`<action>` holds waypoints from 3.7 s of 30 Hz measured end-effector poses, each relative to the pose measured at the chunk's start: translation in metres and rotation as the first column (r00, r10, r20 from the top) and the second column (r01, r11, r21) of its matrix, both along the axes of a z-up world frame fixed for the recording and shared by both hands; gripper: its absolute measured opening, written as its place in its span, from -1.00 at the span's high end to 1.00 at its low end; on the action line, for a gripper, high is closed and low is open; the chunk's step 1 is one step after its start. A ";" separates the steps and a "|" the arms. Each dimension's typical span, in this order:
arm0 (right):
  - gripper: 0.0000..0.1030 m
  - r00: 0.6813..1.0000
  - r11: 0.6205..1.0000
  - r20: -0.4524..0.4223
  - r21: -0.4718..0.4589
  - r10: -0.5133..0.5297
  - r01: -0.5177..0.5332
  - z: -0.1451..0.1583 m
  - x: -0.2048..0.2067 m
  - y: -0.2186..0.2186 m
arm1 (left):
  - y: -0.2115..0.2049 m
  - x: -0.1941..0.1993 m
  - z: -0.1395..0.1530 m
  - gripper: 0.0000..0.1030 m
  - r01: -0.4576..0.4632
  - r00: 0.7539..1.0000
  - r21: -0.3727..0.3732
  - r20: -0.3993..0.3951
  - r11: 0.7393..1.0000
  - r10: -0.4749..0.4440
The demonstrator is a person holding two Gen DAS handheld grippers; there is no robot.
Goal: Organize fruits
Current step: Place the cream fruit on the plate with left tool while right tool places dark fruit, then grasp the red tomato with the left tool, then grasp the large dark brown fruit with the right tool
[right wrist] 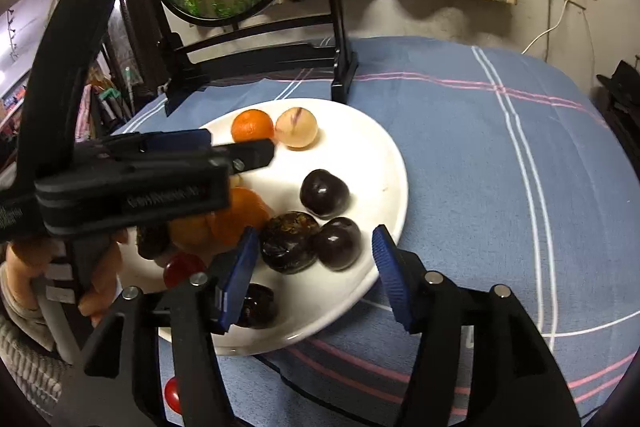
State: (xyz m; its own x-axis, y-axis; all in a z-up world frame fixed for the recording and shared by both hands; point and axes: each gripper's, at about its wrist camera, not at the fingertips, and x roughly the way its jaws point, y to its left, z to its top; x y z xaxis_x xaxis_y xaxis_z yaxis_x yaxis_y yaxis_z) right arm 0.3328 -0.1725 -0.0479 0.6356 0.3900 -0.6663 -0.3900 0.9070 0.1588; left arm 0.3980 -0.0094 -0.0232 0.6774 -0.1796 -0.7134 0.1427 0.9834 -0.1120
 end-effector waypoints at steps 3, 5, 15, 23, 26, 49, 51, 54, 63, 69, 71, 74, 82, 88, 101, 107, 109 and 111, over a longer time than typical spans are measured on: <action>-0.16 1.000 1.000 0.013 0.023 -0.013 0.013 0.007 -0.004 -0.005 | 0.004 -0.006 0.009 -0.50 -0.009 1.000 -0.021 0.015 1.000 0.009; -0.16 0.999 0.998 0.015 0.054 -0.029 0.028 0.014 -0.010 -0.013 | 0.005 -0.017 0.017 -0.54 -0.004 0.999 -0.012 0.033 1.000 0.005; -0.25 0.998 0.988 0.005 0.143 -0.065 0.064 0.019 -0.081 -0.039 | 0.009 -0.107 0.004 -0.63 0.020 0.999 0.087 0.032 0.996 -0.023; -0.80 0.992 0.973 0.014 0.197 -0.123 0.118 0.017 -0.121 -0.063 | -0.012 -0.170 -0.028 -0.66 0.113 0.994 0.155 -0.005 0.981 -0.114; -0.80 0.990 0.965 -0.007 0.226 -0.138 0.136 0.016 -0.121 -0.070 | -0.020 -0.168 -0.033 -0.66 0.113 0.994 0.136 -0.023 0.984 -0.111; -0.80 0.994 0.978 -0.011 0.178 -0.109 0.109 0.015 -0.125 -0.060 | -0.028 -0.162 -0.048 0.41 0.170 0.984 0.096 -0.066 0.981 -0.165; -0.80 0.997 0.986 -0.005 0.145 -0.079 0.079 0.012 -0.127 -0.050 | -0.017 -0.167 -0.042 0.41 0.149 0.988 0.091 -0.048 0.985 -0.145; -0.80 0.999 0.995 0.017 0.094 -0.030 0.028 0.007 -0.132 -0.034 | 0.004 -0.175 -0.036 0.41 0.105 0.994 0.080 -0.024 0.991 -0.104; -0.28 0.997 0.996 0.009 -0.050 0.079 -0.079 -0.014 -0.139 0.006 | 0.019 -0.171 -0.045 0.41 0.065 0.997 0.106 -0.046 0.992 -0.061; -0.13 0.996 0.997 -0.064 -0.057 0.056 -0.059 -0.030 -0.125 0.006 | 0.017 -0.170 -0.048 0.41 0.068 0.997 0.110 -0.052 0.992 -0.062; -0.10 0.996 0.997 -0.074 -0.050 0.053 -0.057 -0.031 -0.123 0.006 | 0.016 -0.170 -0.050 0.41 0.068 0.996 0.114 -0.058 0.991 -0.062; 0.00 0.995 0.998 -0.090 -0.037 0.052 -0.056 -0.031 -0.120 0.002 | 0.015 -0.170 -0.052 0.41 0.072 0.996 0.119 -0.069 0.990 -0.064; 0.07 1.000 0.976 -0.010 -0.219 -0.003 0.000 -0.031 -0.125 0.005 | 0.015 -0.170 -0.053 0.40 0.071 0.996 0.120 -0.070 0.990 -0.063; 0.17 0.999 0.982 -0.037 -0.186 0.006 -0.013 -0.035 -0.120 -0.001 | 0.015 -0.171 -0.053 0.39 0.071 0.996 0.119 -0.071 0.990 -0.063; 0.17 1.000 0.987 -0.013 -0.159 0.013 -0.014 -0.030 -0.123 -0.001 | 0.010 -0.176 -0.045 0.42 0.072 0.997 0.133 -0.013 0.988 -0.071; 0.17 1.000 0.990 -0.003 -0.141 0.007 -0.007 -0.027 -0.124 -0.004 | 0.011 -0.182 -0.034 0.42 0.034 0.998 0.154 0.053 0.987 -0.043; 0.17 1.000 0.991 0.004 -0.132 0.003 -0.003 -0.025 -0.125 -0.005 | 0.013 -0.184 -0.030 0.42 0.019 0.997 0.161 0.077 0.987 -0.031; 0.17 1.000 0.992 0.010 -0.124 0.003 -0.002 -0.022 -0.126 -0.006 | 0.012 -0.187 -0.026 0.42 0.009 0.995 0.172 0.099 0.985 -0.026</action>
